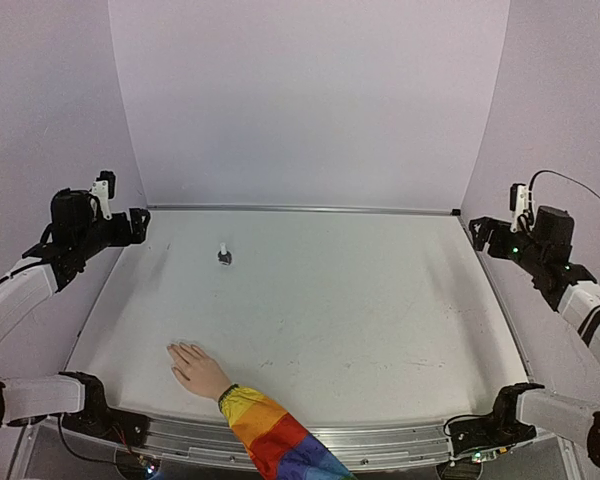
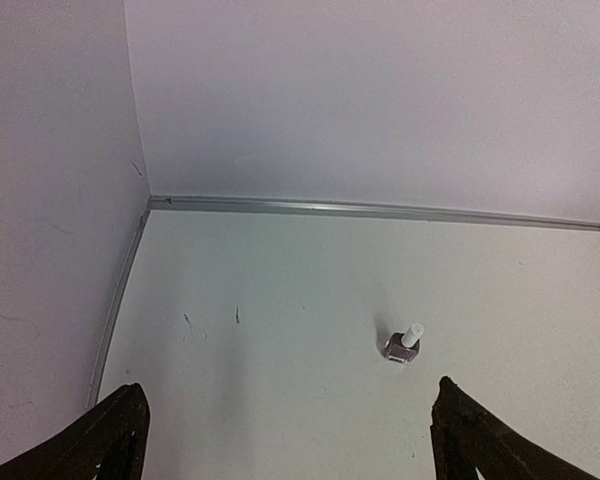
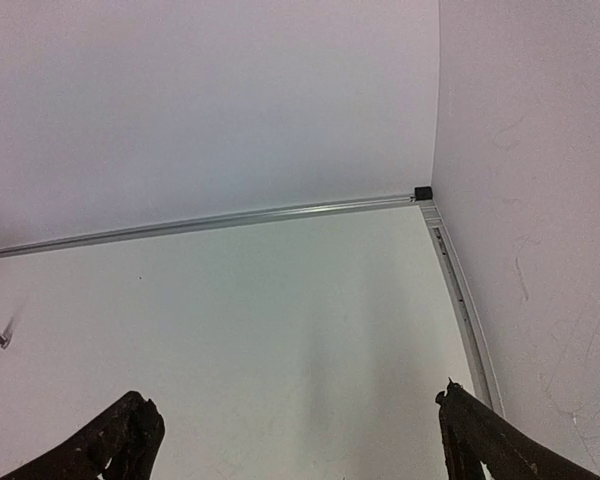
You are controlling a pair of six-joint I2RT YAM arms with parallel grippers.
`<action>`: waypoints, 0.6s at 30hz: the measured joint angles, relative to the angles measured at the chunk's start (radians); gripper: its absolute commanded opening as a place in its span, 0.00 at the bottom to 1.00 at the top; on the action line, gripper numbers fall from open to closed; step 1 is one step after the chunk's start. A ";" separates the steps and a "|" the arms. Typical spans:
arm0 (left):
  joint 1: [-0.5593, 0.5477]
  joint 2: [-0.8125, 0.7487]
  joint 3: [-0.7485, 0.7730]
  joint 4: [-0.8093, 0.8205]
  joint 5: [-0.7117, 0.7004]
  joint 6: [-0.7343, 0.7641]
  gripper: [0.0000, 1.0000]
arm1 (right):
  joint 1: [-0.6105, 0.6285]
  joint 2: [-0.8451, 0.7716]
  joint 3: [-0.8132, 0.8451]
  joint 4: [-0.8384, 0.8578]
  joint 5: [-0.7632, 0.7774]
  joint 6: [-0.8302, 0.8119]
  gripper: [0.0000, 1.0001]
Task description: Paint the nails
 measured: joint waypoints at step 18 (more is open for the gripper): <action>-0.156 0.636 0.325 -0.070 0.096 -0.153 0.96 | 0.000 0.377 0.008 0.092 -0.132 0.105 0.98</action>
